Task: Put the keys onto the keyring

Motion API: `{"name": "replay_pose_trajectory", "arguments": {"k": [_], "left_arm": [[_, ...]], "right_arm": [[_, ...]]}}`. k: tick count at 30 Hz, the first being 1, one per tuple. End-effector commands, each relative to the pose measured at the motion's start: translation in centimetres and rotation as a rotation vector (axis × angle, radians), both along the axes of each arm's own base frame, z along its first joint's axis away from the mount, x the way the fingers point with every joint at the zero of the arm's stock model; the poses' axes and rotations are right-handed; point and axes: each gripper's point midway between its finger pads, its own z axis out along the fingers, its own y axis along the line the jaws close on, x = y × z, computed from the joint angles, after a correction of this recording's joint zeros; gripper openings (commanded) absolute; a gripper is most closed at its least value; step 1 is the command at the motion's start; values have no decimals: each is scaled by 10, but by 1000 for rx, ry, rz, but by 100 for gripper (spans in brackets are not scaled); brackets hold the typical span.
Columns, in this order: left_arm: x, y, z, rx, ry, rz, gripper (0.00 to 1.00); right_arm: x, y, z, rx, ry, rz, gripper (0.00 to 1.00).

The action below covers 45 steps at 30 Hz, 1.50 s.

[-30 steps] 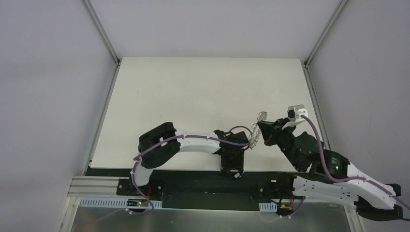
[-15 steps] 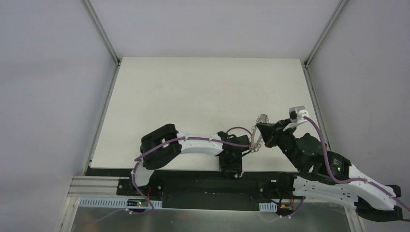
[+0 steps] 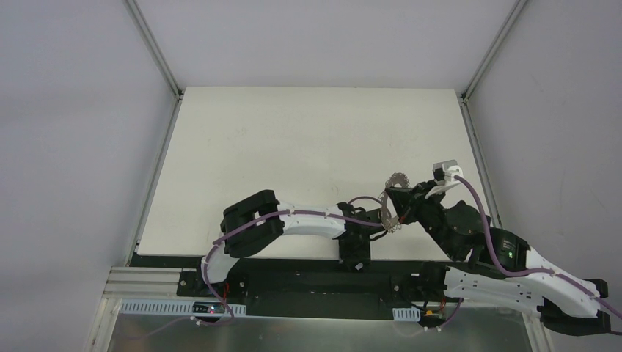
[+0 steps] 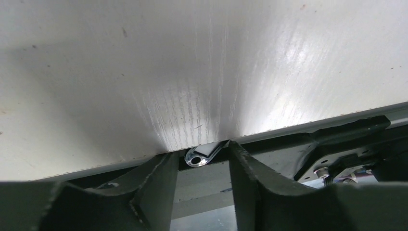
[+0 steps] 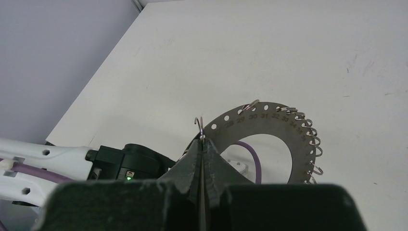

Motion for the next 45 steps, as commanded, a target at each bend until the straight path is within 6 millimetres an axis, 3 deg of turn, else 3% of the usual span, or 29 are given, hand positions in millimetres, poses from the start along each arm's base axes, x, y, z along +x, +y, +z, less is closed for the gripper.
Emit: {"name": "replay_pose_trajectory", "arguments": {"k": [1,6,11,18,26,45], "left_arm": [[10,2,-11,44,-28,61,36],[8,-2,-15,40,-10,59,15],[9,-3,-13,26,-18,59,0],[19,-4,12,-60,-120,41,0],[21,-7,47,-143,-220,-101,0],[22,69,93,-169,-370,-107,0]], "right_arm": [[-1,-2,25,88,-25,2,0],[-3,-4,25,97,-25,11,0],[-4,-4,24,98,-24,14,0],[-5,-5,26,99,-29,19,0],[-5,-5,27,99,-30,20,0],[-3,6,32,95,-27,34,0]]}}
